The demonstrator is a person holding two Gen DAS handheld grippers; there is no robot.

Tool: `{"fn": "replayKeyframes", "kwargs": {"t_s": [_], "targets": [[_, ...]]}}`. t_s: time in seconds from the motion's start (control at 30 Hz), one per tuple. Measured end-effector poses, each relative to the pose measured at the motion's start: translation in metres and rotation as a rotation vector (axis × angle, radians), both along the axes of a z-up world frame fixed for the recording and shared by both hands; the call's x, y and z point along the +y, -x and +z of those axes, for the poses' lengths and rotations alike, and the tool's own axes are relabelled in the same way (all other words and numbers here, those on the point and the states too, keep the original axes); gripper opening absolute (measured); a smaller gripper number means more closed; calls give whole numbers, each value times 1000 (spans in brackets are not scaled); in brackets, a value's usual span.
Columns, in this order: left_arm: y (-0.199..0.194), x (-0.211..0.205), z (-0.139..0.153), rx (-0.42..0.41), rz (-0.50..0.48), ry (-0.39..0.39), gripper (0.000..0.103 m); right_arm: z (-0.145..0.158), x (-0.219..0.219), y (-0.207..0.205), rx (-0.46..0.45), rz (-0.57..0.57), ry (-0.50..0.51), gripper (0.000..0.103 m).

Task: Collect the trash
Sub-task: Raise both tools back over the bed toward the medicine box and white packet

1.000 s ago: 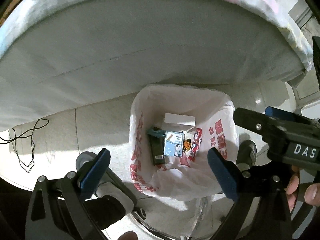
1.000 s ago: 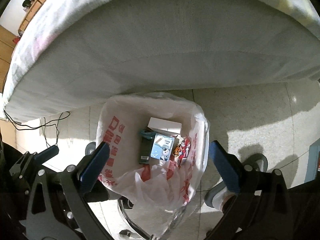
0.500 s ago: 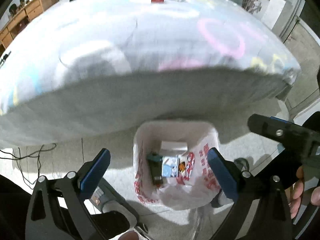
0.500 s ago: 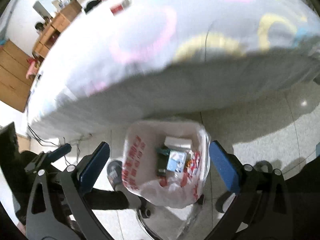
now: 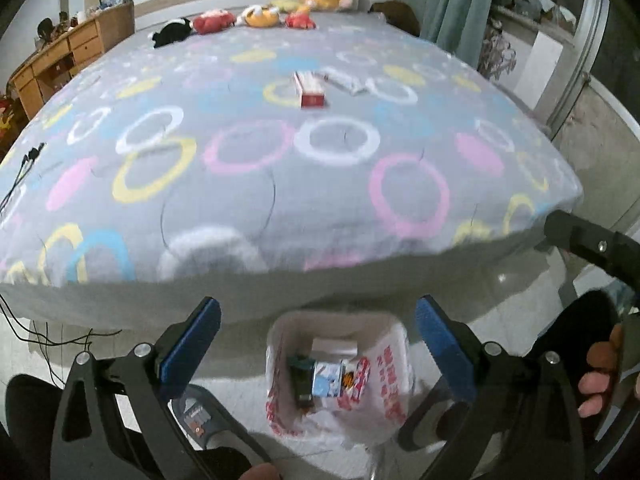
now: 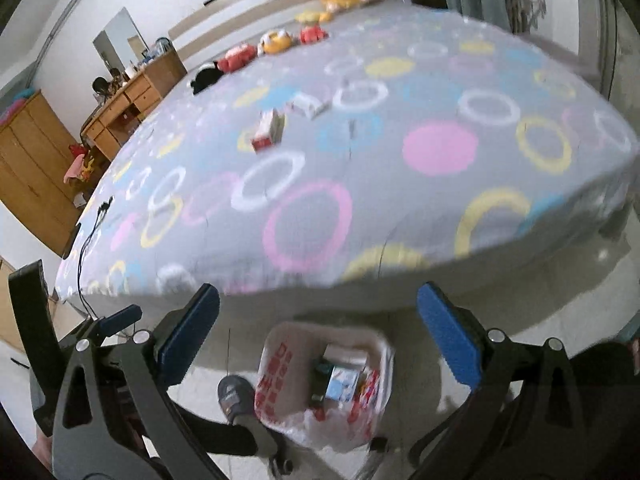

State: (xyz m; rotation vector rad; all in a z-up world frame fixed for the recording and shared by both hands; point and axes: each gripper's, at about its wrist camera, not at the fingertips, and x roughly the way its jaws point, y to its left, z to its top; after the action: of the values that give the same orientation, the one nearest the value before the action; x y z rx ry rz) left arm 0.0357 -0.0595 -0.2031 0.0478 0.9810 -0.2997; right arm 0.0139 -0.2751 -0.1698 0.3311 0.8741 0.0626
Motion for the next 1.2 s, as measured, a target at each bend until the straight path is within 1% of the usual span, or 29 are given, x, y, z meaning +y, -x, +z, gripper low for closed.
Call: {"fn": "replayKeyframes", "kwargs": {"t_s": [0.2, 0.3, 0.33, 0.5, 0.63, 0.8, 0.93, 1.03, 1.13, 1.2], "targets": [[-20, -9, 33, -34, 10, 3, 95, 54, -15, -29, -79, -1, 82, 97], [-34, -14, 51, -53, 22, 10, 95, 86, -24, -48, -121, 8, 113, 97], [-37, -16, 55, -56, 24, 15, 95, 100, -26, -57, -139, 14, 128, 97], [-58, -26, 75, -60, 45, 23, 95, 146, -26, -82, -212, 50, 202, 97], [-71, -32, 89, -81, 65, 17, 95, 168, -24, -99, -248, 78, 235, 97], [-89, -36, 98, -82, 87, 13, 95, 181, -20, -124, -247, 118, 247, 97], [-109, -40, 101, -68, 108, 13, 95, 183, -13, -149, -211, 173, 280, 97], [-125, -47, 102, -65, 112, 8, 95, 180, -8, -180, -162, 214, 305, 97], [-144, -54, 94, -43, 115, -1, 95, 171, -5, -210, -101, 252, 311, 97], [-157, -58, 87, -26, 115, 3, 95, 161, -4, -238, -37, 276, 300, 97]]}}
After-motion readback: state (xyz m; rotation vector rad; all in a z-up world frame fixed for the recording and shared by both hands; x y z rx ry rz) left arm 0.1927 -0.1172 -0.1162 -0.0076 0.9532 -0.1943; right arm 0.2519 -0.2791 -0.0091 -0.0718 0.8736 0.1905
